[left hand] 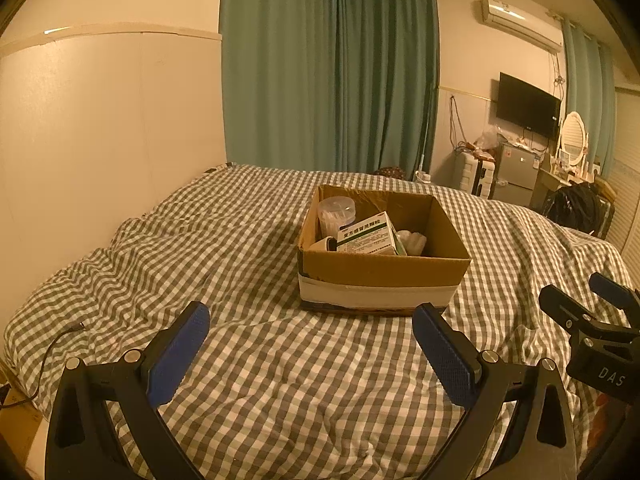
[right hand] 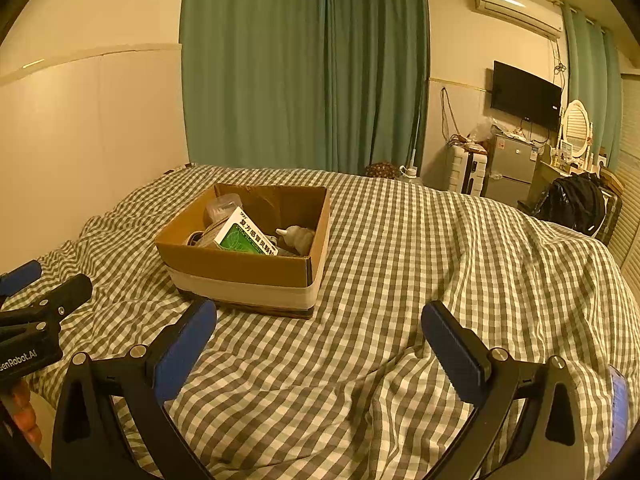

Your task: Organize objects

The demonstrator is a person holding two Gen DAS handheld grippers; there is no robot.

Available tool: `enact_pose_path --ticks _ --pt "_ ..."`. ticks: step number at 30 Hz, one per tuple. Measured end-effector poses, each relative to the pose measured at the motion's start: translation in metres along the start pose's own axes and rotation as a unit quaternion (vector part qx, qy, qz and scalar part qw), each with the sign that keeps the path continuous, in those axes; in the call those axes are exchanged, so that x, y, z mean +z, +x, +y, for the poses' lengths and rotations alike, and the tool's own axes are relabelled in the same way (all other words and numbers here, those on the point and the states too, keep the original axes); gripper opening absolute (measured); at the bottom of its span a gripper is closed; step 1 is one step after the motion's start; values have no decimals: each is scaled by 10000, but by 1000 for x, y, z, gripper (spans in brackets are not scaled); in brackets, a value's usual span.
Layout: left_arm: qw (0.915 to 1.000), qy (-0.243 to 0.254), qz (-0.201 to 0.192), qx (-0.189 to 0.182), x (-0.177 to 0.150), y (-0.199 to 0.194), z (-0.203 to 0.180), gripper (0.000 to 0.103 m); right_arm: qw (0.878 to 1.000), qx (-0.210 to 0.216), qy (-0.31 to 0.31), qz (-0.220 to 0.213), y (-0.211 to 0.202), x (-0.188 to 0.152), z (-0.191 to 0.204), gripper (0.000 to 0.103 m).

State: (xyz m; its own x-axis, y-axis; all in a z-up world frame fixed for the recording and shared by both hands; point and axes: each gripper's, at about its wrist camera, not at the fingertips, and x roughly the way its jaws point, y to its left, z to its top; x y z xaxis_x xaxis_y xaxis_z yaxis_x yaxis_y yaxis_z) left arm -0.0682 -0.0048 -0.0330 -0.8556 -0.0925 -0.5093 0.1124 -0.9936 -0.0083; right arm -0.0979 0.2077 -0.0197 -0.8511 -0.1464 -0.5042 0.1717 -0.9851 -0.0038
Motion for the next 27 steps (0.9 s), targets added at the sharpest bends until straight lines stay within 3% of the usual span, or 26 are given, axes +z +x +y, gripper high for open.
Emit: enact_pose_path --ticks 18,27 --pt "9999 -91 24 -41 -2 2 4 103 10000 24 -25 64 2 -3 1 103" --pt "9999 0 21 136 -5 2 4 103 10000 25 29 71 3 -4 -1 103"
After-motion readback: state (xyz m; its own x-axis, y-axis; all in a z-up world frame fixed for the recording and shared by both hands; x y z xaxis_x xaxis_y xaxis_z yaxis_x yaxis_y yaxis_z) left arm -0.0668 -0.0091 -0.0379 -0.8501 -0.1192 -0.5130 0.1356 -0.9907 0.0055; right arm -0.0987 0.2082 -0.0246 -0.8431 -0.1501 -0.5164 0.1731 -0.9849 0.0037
